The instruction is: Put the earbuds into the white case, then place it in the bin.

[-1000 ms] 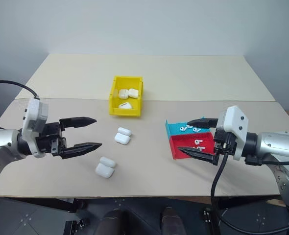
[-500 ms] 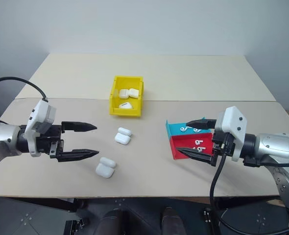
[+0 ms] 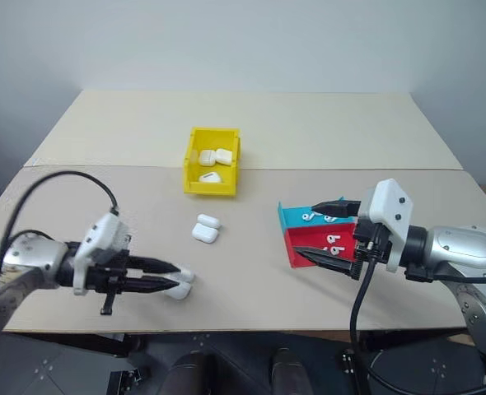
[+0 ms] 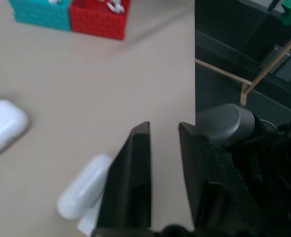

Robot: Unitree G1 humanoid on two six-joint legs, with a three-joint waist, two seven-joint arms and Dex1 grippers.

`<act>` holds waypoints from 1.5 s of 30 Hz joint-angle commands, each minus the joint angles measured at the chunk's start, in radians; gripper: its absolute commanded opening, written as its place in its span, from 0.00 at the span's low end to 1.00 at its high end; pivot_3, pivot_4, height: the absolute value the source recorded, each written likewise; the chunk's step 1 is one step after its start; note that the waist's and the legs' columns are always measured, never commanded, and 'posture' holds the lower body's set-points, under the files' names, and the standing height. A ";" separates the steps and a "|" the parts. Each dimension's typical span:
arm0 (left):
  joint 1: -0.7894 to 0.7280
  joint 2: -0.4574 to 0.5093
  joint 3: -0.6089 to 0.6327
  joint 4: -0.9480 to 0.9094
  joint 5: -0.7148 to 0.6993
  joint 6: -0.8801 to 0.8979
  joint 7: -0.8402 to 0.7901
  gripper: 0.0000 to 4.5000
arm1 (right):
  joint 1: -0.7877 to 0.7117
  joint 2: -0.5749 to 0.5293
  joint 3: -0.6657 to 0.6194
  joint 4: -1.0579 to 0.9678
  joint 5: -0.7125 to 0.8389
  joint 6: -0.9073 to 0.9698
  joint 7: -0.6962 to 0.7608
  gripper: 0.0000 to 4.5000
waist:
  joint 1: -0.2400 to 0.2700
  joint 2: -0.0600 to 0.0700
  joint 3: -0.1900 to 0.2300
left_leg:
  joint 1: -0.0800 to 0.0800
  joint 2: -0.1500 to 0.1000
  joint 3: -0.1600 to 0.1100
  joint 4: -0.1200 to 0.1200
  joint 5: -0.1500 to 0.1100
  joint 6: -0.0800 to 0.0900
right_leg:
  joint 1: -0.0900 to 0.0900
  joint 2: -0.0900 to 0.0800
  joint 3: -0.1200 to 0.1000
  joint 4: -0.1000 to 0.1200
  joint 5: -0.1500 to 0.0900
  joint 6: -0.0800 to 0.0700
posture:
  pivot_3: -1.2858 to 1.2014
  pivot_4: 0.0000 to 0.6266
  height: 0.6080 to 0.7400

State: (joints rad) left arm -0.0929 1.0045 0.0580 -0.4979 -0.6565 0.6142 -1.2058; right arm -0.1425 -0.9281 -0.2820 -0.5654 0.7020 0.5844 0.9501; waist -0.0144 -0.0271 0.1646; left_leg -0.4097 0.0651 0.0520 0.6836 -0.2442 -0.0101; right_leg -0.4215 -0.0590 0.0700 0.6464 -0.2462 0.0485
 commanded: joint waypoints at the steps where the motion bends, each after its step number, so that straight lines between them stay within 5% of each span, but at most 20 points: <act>1: 0.042 0.040 0.044 0.004 0.027 -0.069 -0.063 0.01 | 0.007 -0.013 -0.031 -0.040 0.033 0.016 -0.002 1.00 | 0.001 0.000 0.000 | 0.000 0.000 0.000 0.000 0.000 0.000 | 0.000 0.000 0.000 0.000 0.000 0.000 | 0.52 0.24 1.00; 7: 0.093 0.118 0.014 0.086 0.151 -0.225 -0.178 0.01 | 0.016 -0.024 -0.034 -0.043 0.036 0.019 0.002 1.00 | 0.004 0.000 0.000 | 0.001 0.000 0.001 0.000 0.000 0.000 | 0.000 0.000 0.000 0.000 0.000 0.000 | 0.52 0.24 1.00; 18: -0.054 0.033 -0.194 0.211 0.385 -0.269 -0.075 0.01 | 0.034 -0.046 -0.060 -0.044 0.038 0.016 0.004 1.00 | 0.005 0.000 0.000 | 0.000 0.000 0.001 -0.001 0.000 0.000 | 0.000 0.000 0.000 0.000 0.000 0.000 | 0.52 0.24 1.00; 38: -0.254 -0.115 -0.215 0.313 0.467 -0.221 0.036 0.01 | 0.072 -0.031 -0.075 -0.083 0.042 0.013 -0.033 1.00 | 0.005 0.000 0.000 | -0.001 0.000 0.000 -0.001 0.000 0.000 | 0.000 0.000 0.000 0.000 0.000 0.000 | 0.52 0.24 1.00; 42: -0.253 -0.065 -0.189 0.309 0.450 -0.241 -0.021 0.01 | 0.080 -0.036 -0.086 -0.088 0.049 0.015 -0.033 1.00 | 0.001 -0.001 0.000 | 0.000 0.000 0.000 -0.001 0.000 0.000 | 0.000 0.000 0.000 0.000 0.000 0.000 | 0.52 0.24 1.00; 45: -0.280 0.002 -0.164 0.345 0.423 -0.300 -0.120 0.14 | 0.079 -0.039 -0.085 -0.084 0.051 0.016 -0.031 1.00 | 0.000 -0.001 0.000 | 0.000 0.000 0.000 -0.001 0.000 0.000 | 0.000 0.000 0.000 0.001 0.000 0.000 | 0.52 0.24 1.00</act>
State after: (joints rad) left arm -0.3408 0.9761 -0.1563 -0.1558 -0.2046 0.3573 -1.2761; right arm -0.0587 -0.9596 -0.3291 -0.6226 0.7310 0.6025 0.9161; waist -0.0140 -0.0276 0.1647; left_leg -0.4096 0.0651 0.0523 0.6830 -0.2441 -0.0100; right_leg -0.4215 -0.0588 0.0699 0.6471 -0.2464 0.0483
